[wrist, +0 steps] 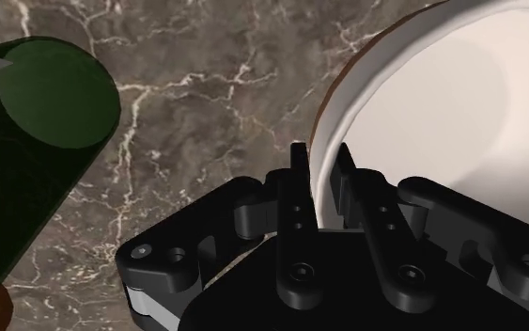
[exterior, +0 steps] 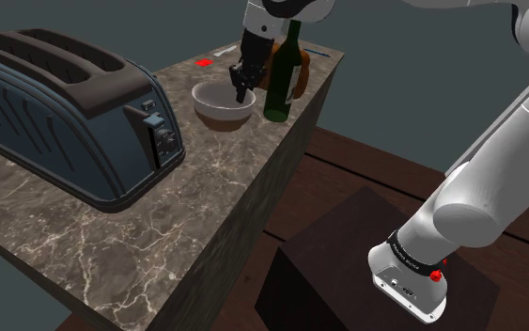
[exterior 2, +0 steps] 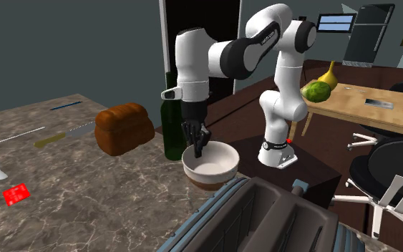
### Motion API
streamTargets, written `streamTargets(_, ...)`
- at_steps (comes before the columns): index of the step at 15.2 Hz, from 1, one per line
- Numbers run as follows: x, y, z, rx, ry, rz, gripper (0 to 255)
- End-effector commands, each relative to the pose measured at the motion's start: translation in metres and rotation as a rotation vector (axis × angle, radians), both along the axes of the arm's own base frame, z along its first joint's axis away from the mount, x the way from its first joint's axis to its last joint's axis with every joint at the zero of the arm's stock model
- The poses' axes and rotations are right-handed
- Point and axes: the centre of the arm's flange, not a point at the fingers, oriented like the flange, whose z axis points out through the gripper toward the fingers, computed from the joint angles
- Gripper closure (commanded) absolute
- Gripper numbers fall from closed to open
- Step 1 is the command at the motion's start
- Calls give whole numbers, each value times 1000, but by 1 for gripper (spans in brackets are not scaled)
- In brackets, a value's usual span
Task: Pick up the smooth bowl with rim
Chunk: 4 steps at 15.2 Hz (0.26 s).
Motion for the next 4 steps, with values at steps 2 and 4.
streamTargets(2,-1,0,16,0,0,0,255)
streamTargets(4,-1,0,16,0,0,0,255)
